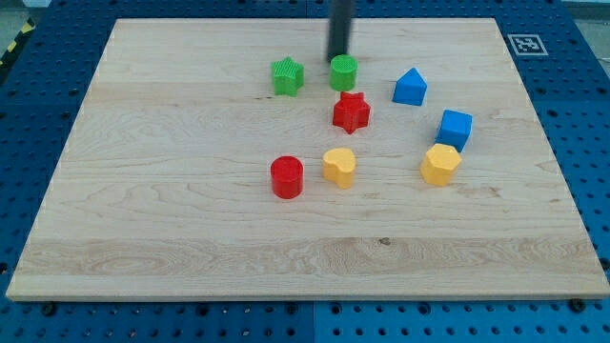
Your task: Slide the red circle to the center
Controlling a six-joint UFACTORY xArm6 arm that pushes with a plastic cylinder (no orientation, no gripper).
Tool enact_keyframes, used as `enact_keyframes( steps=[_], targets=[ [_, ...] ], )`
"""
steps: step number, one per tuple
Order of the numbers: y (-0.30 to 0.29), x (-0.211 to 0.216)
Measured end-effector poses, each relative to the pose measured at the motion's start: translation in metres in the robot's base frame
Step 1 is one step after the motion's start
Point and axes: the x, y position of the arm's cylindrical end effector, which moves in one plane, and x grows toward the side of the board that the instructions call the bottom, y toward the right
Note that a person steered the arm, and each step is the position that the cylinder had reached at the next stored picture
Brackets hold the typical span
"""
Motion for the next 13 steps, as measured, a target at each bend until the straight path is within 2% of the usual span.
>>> enact_keyframes(
  steps=[1,2,4,6,7,8,9,13],
  targets=[
    [-0.095,-0.007],
    [-0.171,0.004],
    [-0.197,0.113],
    [-0.195,0.213],
    [-0.162,0.251],
    [-0.099,0.27],
    [-0.033,0.274],
    [-0.023,0.272]
  ],
)
